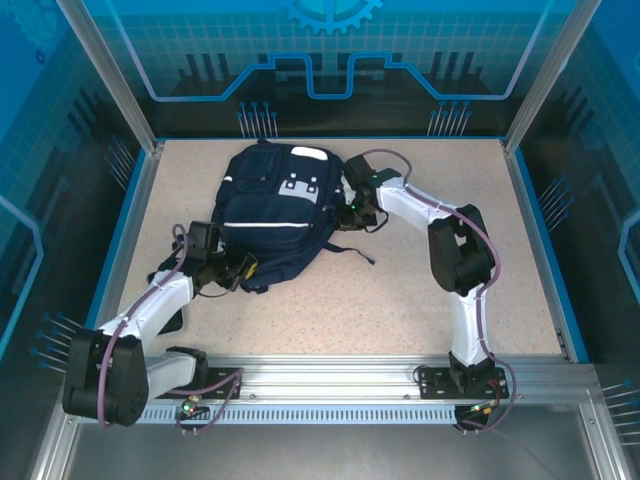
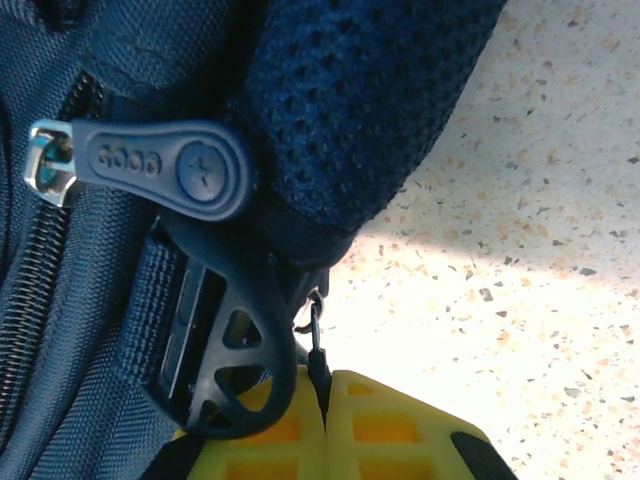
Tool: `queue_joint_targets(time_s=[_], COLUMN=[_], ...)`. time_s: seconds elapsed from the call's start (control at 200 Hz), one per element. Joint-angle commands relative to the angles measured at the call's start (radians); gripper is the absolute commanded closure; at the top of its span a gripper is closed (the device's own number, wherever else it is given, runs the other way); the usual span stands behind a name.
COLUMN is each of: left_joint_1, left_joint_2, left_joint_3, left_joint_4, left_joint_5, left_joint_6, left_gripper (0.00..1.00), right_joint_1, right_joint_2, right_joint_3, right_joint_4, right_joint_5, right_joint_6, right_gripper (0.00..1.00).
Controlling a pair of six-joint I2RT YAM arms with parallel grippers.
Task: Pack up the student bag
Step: Zip the student bag at the center of the table, then unzip the student bag at the top-center of the table.
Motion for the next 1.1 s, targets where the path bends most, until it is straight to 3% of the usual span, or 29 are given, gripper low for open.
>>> queue_joint_targets(time_s=[0.0, 0.085, 0.29, 0.37, 0.455, 0.52, 0.65, 0.825, 0.946, 1.096], left_joint_1=[0.008, 0.007, -0.024, -0.052, -0.088, -0.118, -0.200, -0.263, -0.277, -0.278], left_joint_2=[-0.040, -0.053, -0.061, -0.044, -0.010, 0.033, 0.158, 0.380, 0.513, 0.648], left_joint_3=[0.026, 0.057, 0.169, 0.219, 0.273, 0.317, 0.424, 0.594, 0.714, 0.827], left_joint_4=[-0.118, -0.167, -0.222, -0.233, -0.242, -0.238, -0.230, -0.207, -0.189, -0.170], left_joint_5=[0.071, 0.077, 0.091, 0.074, 0.037, 0.017, -0.039, -0.112, -0.147, -0.187], left_joint_6=[0.107, 0.152, 0.289, 0.335, 0.376, 0.403, 0.451, 0.457, 0.451, 0.435], left_gripper=[0.73, 0.52, 0.33, 0.30, 0.28, 0.28, 0.29, 0.38, 0.48, 0.56], right_joint_1=[-0.055, -0.075, -0.158, -0.161, -0.161, -0.159, -0.156, -0.158, -0.161, -0.161], right_joint_2=[-0.040, -0.095, -0.162, -0.191, -0.226, -0.246, -0.240, -0.116, -0.003, 0.089], right_joint_3=[-0.026, -0.107, -0.214, -0.201, -0.165, -0.140, -0.101, 0.021, 0.153, 0.249], right_joint_4=[-0.012, -0.009, 0.003, -0.002, -0.013, -0.016, 0.008, 0.014, -0.044, -0.080], right_joint_5=[0.060, 0.053, -0.029, -0.012, 0.020, 0.037, -0.011, -0.122, -0.220, -0.202], right_joint_6=[0.002, -0.032, -0.094, -0.106, -0.101, -0.100, -0.101, -0.132, -0.206, -0.274], right_gripper=[1.00, 1.00, 1.00, 0.87, 0.60, 0.49, 0.39, 0.38, 0.42, 0.41])
